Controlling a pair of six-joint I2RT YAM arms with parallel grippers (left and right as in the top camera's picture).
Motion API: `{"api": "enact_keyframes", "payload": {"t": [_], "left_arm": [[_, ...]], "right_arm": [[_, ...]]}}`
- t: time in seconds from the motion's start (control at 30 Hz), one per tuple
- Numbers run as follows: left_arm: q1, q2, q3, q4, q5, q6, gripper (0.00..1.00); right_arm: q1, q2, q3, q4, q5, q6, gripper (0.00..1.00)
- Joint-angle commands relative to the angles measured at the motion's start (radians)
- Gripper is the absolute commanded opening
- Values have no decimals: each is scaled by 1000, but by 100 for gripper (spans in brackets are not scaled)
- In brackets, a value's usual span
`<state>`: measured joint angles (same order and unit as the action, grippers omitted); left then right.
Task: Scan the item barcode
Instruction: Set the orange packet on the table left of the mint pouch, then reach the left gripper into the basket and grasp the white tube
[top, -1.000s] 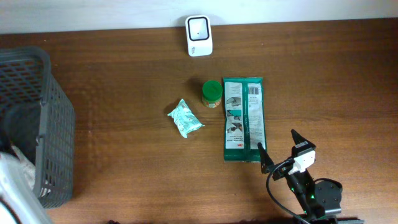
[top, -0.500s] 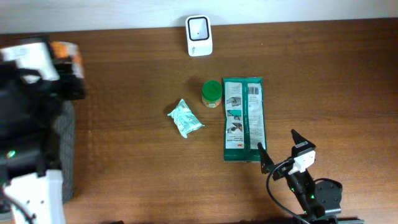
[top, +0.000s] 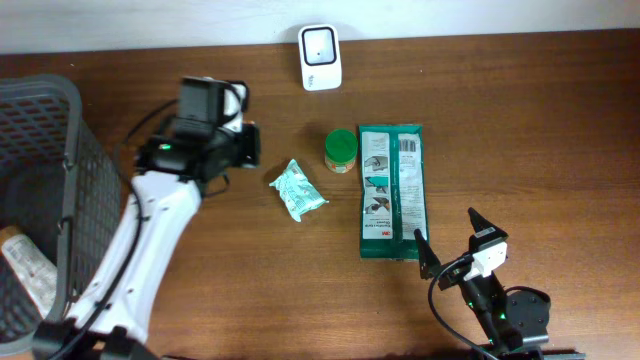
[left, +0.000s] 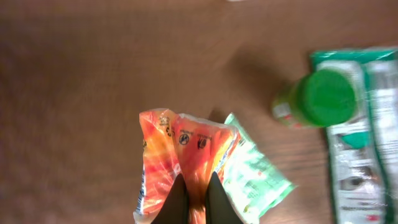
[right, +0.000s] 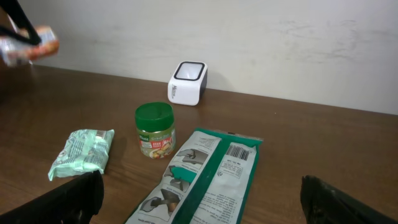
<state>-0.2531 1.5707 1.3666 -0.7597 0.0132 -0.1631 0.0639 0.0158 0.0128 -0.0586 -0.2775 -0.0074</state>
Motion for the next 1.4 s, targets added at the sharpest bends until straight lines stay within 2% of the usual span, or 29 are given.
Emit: {"api": "enact_keyframes", "payload": {"t": [0.0,0.43,0.47,0.5,0.57,0.63,0.7,0.83,0.93,1.07,1.17,1.27,1.37], "left_arm": [[-53,58,5,-42,-192,-128,0],[-67,268,5,-84,-194,-140,0],[-67,278,5,-83,-193,-140,7],[-67,286,5,-82,-193,-140,24],[-67,286,5,-79,-193,-140,41],[-67,286,5,-70,-193,-140,56],[-67,286,5,-58,-193,-140,62],[-61,286,31,-60,-194,-135,68],[-45,269,119,-114,-194,-134,71],[-5,209,315,-230,-206,-109,79],[43,150,470,-338,-250,-109,81],[126,66,587,-436,-301,-109,80],[293,-60,618,-477,-367,-126,79]], "right_arm": [[-5,-7,1,-13,1,-4,98],[-5,-7,1,-13,1,-4,98],[-5,-7,1,-13,1,-4,98],[-5,-7,1,-13,1,-4,98],[-5,-7,1,-13,1,-4,98],[-5,-7,1,-13,1,-4,98],[-5,-7,1,-13,1,-4,98],[-5,-7,1,-13,1,-4,98],[-5,-7,1,-13,1,-4,99],[-5,-7,1,-13,1,-4,98],[-5,-7,1,-13,1,-4,98],[-5,-7,1,-13,1,-4,98],[-5,-7,1,-13,1,-4,98]]}}
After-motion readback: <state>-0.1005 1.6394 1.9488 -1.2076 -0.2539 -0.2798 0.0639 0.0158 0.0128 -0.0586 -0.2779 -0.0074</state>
